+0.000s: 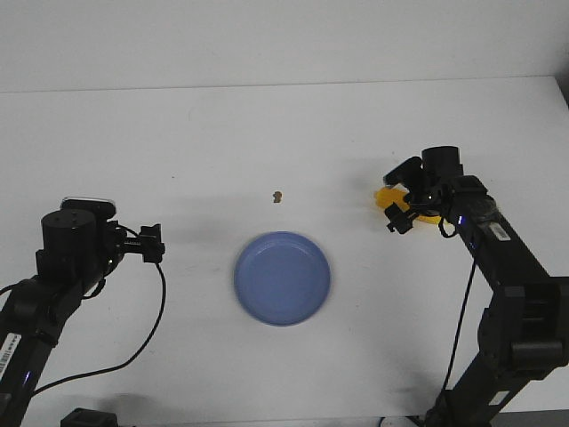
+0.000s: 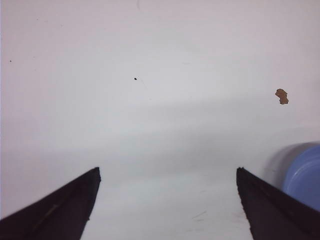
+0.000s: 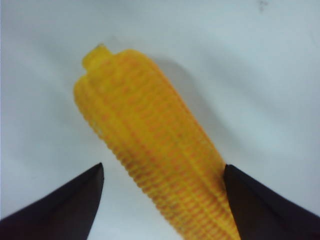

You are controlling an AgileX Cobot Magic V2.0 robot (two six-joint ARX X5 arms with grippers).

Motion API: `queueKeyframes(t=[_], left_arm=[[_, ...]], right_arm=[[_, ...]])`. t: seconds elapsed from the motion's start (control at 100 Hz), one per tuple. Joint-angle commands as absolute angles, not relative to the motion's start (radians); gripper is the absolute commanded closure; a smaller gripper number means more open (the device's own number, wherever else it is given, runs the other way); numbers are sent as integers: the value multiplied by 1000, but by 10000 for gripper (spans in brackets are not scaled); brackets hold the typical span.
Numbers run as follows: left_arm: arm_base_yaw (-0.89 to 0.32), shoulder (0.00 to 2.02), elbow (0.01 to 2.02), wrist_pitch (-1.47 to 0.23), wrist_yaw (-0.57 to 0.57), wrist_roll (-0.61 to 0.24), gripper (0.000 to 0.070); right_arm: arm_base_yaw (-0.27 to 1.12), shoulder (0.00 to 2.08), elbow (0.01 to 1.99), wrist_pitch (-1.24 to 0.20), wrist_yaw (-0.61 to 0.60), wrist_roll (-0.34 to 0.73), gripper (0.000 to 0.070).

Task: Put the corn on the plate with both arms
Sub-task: 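Reach the right gripper to the yellow corn cob and grasp it, then lift the corn with the right gripper and carry it over the plate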

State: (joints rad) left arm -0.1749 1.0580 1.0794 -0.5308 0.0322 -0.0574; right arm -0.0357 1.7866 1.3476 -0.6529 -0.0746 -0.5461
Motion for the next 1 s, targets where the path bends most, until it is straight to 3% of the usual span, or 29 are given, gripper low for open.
queueKeyframes(t=[0.0,0.11,0.15,0.19,0.29,0.34,0.48,0.77,0.99], left_arm=[[-176,1066,1089,-524,38,-50,144],[-176,1066,1089,-524,38,-50,144],[-176,1066,1089,-524,38,-50,144],[-176,1066,1089,-524,38,-50,144],[-176,1066,1089,-524,38,-52,144],[-176,1066,1089,-524,38,-53,144],[-176,1066,1089,-524,38,-53,144],[-176,1066,1089,-524,38,-61,144],[-176,1066,1089,-527,38,-61,144]], right_arm=[[-45,1830,1363,-660,-79,-550,194],[-64,1857,1363,-659,-80,-538,208],[-68,1863,1363,-660,-79,-524,246],[-73,1866,1363,-663,-80,-514,308],[-73,1864,1363,-668,-83,-510,548],[-73,1860,1363,-673,-83,-496,603],[-72,1849,1370,-696,-114,-471,605],[-49,1716,1371,-753,-309,-350,605],[52,1600,1371,-817,-313,-263,605]])
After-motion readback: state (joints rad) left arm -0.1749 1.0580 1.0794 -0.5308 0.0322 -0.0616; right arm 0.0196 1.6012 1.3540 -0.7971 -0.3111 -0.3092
